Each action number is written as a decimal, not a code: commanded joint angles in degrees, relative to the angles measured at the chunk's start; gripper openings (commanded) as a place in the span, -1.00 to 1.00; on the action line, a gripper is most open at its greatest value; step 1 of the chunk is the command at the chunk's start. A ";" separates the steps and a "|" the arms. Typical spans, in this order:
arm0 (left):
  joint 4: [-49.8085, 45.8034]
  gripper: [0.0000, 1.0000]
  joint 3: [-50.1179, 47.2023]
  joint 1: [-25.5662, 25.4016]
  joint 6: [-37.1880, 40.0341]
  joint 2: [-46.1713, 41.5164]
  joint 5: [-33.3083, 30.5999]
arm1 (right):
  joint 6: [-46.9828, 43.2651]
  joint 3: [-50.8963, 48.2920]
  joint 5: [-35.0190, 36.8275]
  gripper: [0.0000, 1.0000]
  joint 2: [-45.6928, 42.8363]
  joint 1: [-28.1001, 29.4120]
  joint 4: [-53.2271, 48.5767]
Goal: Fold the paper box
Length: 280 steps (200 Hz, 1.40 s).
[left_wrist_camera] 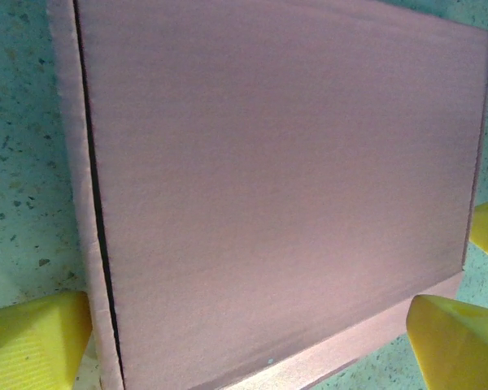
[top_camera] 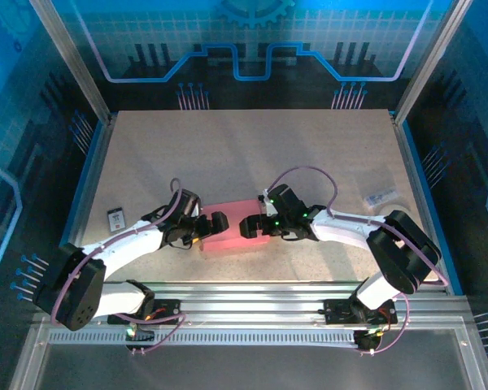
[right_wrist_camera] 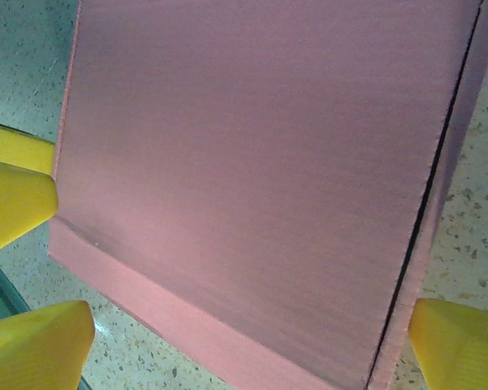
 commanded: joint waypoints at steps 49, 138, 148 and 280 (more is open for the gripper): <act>2.08 0.99 1.21 1.04 -2.90 -9.63 8.36 | 0.49 -1.27 -1.77 1.00 -9.76 -1.20 -3.16; -2.03 0.99 5.11 1.14 -11.50 -13.26 12.23 | 7.88 3.52 2.14 1.00 -20.87 -2.81 -19.54; -2.27 0.99 5.72 1.17 -13.28 -13.10 13.47 | 9.01 4.24 2.72 1.00 -21.43 -2.85 -21.55; -9.76 0.99 7.90 1.11 -12.07 -12.65 11.81 | 8.62 4.11 3.33 1.00 -24.15 -3.76 -25.02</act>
